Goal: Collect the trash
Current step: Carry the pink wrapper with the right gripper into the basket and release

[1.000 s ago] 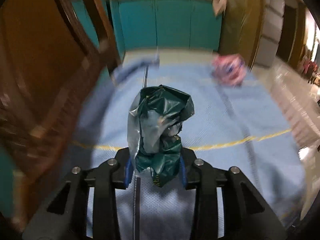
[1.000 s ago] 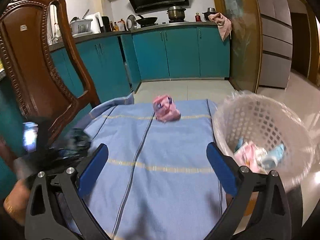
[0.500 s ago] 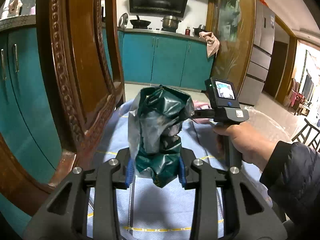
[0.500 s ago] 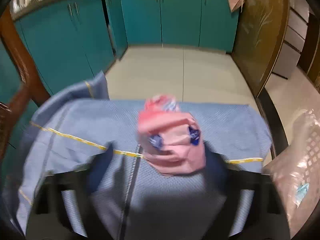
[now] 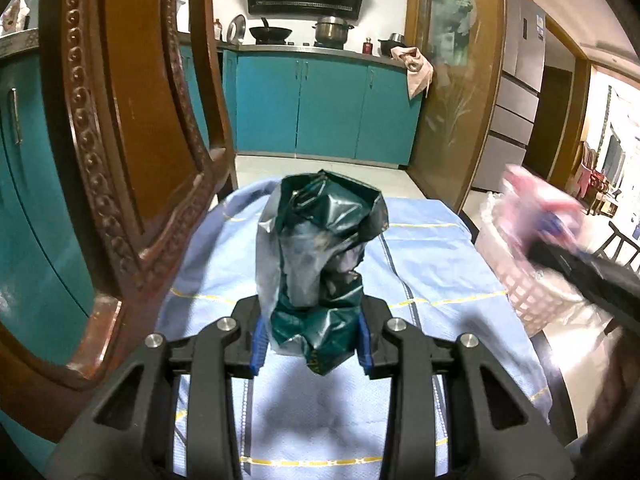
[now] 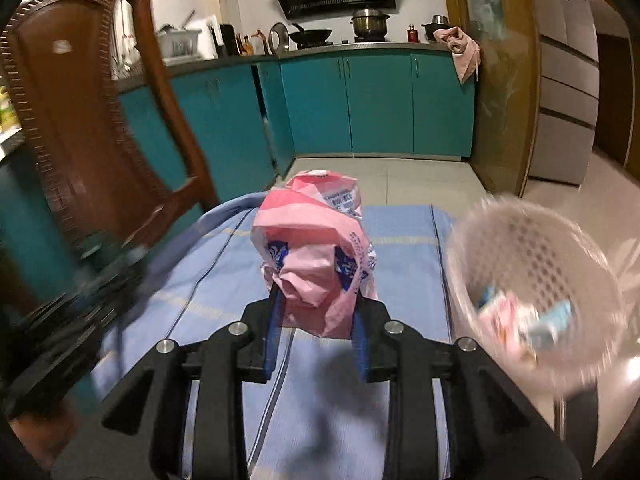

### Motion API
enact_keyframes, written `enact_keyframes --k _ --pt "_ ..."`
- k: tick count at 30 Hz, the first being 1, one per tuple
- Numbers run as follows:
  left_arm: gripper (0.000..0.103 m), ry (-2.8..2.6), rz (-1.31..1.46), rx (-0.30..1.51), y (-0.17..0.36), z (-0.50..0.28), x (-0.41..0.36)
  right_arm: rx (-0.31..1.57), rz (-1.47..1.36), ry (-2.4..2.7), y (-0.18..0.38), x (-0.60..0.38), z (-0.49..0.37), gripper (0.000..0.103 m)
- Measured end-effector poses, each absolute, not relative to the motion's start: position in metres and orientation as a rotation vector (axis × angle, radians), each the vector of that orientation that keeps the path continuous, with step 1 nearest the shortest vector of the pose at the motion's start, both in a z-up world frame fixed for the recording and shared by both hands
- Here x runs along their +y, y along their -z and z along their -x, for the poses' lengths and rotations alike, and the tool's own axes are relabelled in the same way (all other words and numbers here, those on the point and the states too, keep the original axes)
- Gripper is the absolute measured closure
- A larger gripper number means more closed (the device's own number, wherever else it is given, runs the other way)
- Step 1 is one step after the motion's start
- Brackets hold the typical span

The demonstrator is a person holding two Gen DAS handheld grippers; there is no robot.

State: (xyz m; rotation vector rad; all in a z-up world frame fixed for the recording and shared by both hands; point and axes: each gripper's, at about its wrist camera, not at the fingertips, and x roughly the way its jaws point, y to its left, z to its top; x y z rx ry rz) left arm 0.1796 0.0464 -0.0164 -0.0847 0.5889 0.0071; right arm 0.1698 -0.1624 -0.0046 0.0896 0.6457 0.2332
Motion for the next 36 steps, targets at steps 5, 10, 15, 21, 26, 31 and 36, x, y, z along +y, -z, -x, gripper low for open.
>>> enact_keyframes --k 5,10,15,21,26,31,36 --pt "0.068 -0.003 0.06 0.598 0.018 -0.179 0.036 0.661 -0.114 -0.226 0.016 -0.168 -0.147 0.073" --pt "0.068 -0.014 0.057 0.607 0.02 -0.183 0.035 0.667 -0.127 -0.238 0.023 -0.17 -0.149 0.073" --pt "0.068 -0.011 0.039 0.609 0.02 -0.186 0.03 0.672 -0.12 -0.252 0.024 -0.169 -0.149 0.073" --pt "0.068 -0.009 0.041 0.611 0.022 -0.187 0.031 0.68 -0.119 -0.257 0.026 -0.168 -0.152 0.073" --pt "0.068 -0.012 0.043 0.613 0.022 -0.187 0.033 0.688 -0.114 -0.265 0.028 -0.167 -0.155 0.073" --pt "0.068 -0.008 0.044 0.613 0.023 -0.187 0.033 0.68 -0.12 -0.266 0.027 -0.169 -0.155 0.073" --pt "0.067 -0.011 0.049 0.613 0.024 -0.186 0.036 0.506 -0.195 -0.179 -0.005 -0.209 -0.151 0.073"
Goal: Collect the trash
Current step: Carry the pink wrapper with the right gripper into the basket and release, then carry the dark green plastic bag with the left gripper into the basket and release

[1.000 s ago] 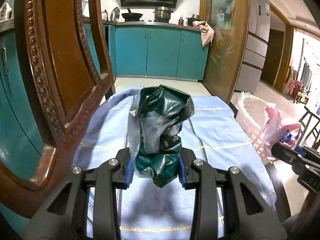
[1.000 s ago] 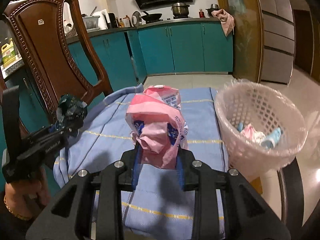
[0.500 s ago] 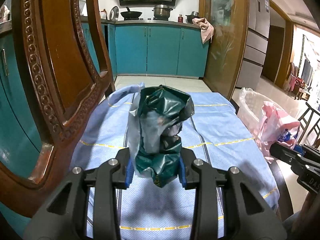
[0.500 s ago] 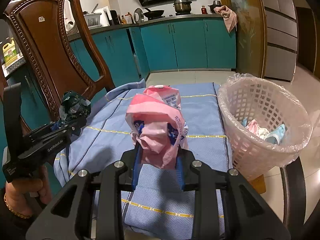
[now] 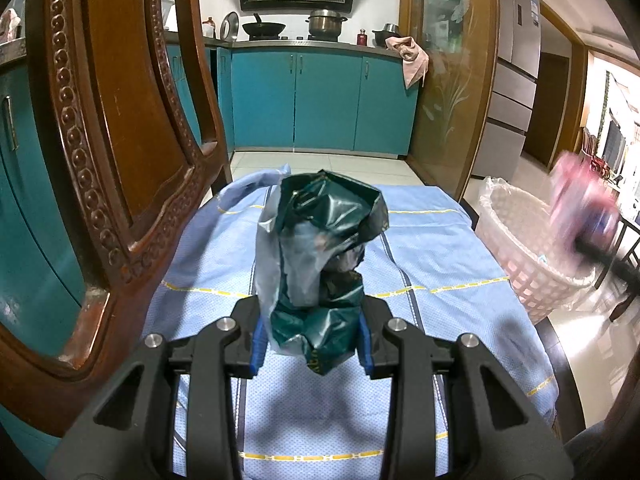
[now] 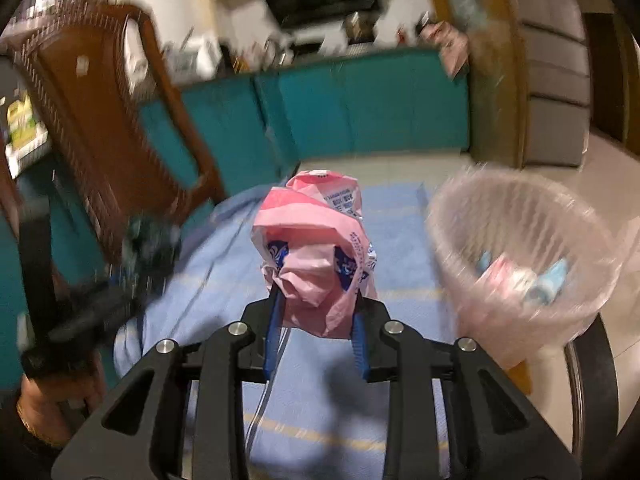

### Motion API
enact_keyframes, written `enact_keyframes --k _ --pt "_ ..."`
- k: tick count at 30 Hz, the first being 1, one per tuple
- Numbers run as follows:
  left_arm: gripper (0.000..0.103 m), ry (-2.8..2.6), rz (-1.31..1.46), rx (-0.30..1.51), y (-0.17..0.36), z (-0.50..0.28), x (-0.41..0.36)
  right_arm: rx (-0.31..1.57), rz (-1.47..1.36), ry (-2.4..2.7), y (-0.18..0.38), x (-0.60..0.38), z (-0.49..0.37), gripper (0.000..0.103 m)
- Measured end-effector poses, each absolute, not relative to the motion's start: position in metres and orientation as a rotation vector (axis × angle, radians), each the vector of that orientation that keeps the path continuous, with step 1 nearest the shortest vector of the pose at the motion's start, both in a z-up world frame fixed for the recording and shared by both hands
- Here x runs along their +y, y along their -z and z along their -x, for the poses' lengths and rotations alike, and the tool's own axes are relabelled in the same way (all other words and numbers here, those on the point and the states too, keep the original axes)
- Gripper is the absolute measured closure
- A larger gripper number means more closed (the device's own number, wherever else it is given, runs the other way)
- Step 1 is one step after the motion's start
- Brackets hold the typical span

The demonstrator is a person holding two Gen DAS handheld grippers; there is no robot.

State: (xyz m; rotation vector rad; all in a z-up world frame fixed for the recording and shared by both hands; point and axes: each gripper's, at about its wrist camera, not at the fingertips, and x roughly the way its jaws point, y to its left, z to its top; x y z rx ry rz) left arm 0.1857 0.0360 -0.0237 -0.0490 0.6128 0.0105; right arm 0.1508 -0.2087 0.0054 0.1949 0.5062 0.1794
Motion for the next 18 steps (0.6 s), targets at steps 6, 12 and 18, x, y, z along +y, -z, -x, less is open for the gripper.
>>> enact_keyframes --k 6,12,18 --pt "0.067 -0.016 0.053 0.616 0.024 -0.186 0.038 0.416 -0.299 0.06 -0.007 -0.295 -0.194 0.058" --pt "0.067 -0.027 0.04 0.628 0.026 -0.187 0.038 0.499 -0.492 0.124 0.022 -0.339 -0.193 0.015" --pt "0.066 -0.03 0.006 0.647 0.031 -0.19 0.03 0.493 -0.559 0.102 0.019 -0.317 -0.146 0.003"
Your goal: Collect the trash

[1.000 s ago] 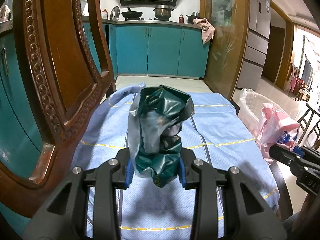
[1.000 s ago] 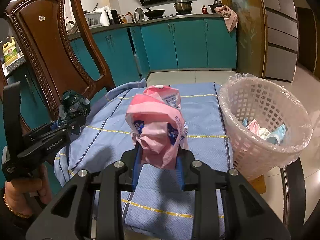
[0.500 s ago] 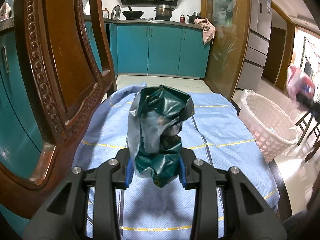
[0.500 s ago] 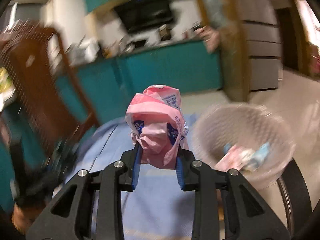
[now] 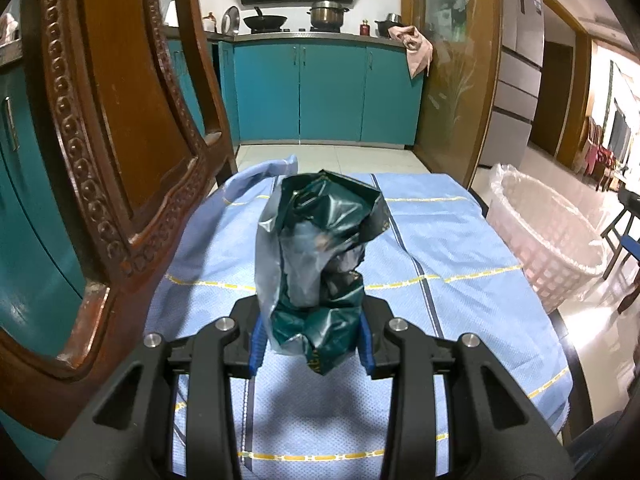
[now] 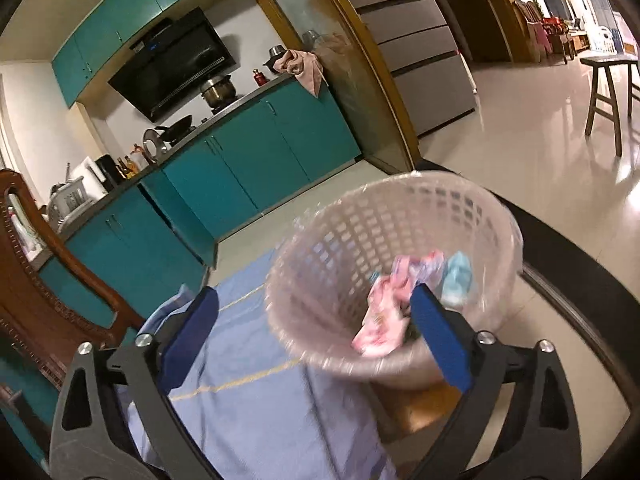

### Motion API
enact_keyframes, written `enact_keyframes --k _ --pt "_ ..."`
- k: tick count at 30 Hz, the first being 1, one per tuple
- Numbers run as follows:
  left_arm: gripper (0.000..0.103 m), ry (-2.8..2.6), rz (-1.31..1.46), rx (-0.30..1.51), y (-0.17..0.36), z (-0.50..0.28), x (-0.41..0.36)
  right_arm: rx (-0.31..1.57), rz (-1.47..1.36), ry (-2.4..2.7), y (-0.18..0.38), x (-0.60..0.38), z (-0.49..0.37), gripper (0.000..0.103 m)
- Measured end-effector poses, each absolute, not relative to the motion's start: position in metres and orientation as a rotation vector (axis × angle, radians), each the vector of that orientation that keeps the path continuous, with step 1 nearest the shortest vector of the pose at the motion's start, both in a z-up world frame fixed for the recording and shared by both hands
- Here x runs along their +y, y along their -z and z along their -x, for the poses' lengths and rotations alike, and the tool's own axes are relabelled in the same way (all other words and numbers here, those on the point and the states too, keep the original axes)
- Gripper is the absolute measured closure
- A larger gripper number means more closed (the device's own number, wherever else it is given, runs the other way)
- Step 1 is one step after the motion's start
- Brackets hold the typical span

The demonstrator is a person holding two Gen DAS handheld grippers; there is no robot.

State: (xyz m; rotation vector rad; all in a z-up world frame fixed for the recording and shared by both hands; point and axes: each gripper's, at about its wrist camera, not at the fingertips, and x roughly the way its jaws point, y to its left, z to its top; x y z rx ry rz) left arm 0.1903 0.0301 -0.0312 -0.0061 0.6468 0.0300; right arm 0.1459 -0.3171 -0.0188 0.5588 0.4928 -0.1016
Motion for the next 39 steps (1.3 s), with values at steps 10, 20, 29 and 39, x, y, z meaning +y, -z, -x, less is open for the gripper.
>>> enact_keyframes --k 10,20,29,39 --pt "0.066 0.131 -0.052 0.723 0.03 -0.204 -0.03 0.502 -0.735 0.149 0.033 -0.335 -0.116 0.003" --pt "0.004 0.43 -0.114 0.6 -0.071 -0.278 -0.207 0.396 -0.826 0.265 0.031 -0.369 -0.102 0.003" --pt "0.003 0.252 -0.075 0.633 -0.05 -0.267 -0.147 0.456 -0.706 0.198 0.026 -0.349 -0.119 0.003" --pt "0.003 -0.033 0.006 0.728 0.015 -0.188 0.01 0.536 -0.237 0.083 0.013 -0.243 -0.142 0.003"
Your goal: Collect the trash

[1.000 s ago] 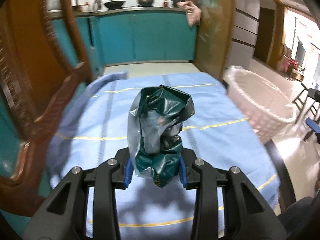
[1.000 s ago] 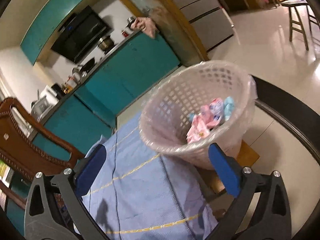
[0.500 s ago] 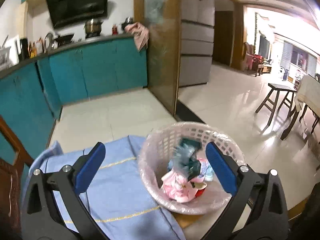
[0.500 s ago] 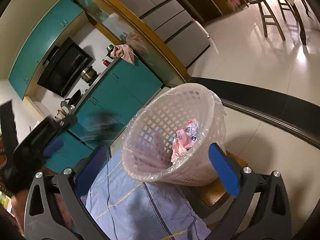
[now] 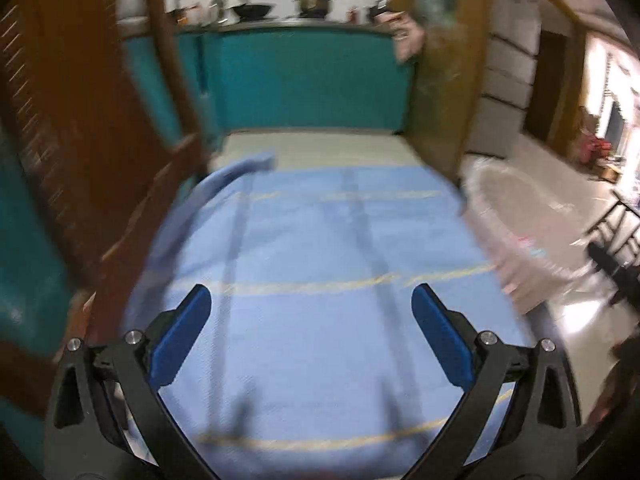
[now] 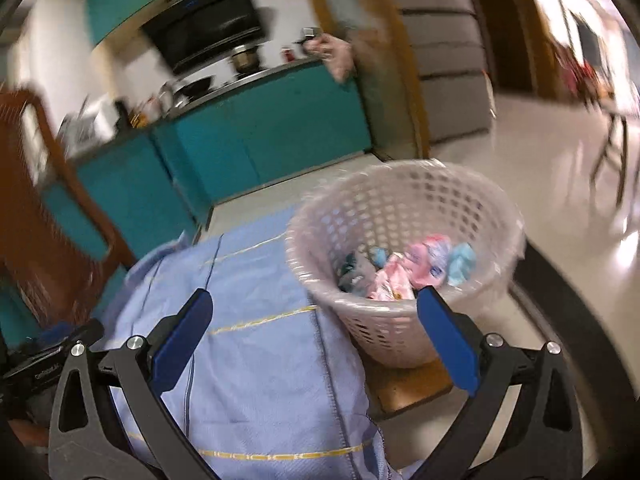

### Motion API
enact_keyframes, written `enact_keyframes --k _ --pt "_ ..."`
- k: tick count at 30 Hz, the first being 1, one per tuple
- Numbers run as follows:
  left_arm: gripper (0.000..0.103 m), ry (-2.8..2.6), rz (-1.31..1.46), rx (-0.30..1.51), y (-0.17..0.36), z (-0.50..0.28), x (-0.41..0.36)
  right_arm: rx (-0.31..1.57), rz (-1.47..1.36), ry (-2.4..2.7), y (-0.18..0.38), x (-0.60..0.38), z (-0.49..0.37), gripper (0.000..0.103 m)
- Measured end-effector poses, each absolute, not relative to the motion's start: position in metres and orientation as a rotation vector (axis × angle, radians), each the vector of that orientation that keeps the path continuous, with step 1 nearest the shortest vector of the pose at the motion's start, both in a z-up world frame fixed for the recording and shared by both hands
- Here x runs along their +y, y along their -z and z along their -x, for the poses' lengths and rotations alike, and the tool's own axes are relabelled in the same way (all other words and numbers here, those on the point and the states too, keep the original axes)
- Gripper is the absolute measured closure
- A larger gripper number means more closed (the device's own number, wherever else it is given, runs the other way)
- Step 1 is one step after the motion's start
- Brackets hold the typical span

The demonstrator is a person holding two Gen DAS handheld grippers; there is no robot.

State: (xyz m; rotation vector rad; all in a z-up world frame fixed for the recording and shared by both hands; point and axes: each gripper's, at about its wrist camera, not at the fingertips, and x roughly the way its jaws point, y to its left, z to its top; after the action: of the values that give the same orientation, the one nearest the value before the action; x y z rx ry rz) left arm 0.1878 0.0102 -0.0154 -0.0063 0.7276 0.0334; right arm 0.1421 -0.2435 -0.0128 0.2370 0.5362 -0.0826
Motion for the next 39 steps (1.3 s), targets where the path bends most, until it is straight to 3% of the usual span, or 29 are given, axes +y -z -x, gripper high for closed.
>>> enact_keyframes --k 12,39 --pt "0.003 -0.027 0.004 0.735 0.027 -0.167 0.021 0.559 -0.054 0.012 0.015 -0.185 -0.142 0.003" --pt "0.003 -0.001 0.036 0.736 0.029 -0.169 0.012 0.565 -0.071 -0.003 0.018 -0.183 -0.138 0.003"
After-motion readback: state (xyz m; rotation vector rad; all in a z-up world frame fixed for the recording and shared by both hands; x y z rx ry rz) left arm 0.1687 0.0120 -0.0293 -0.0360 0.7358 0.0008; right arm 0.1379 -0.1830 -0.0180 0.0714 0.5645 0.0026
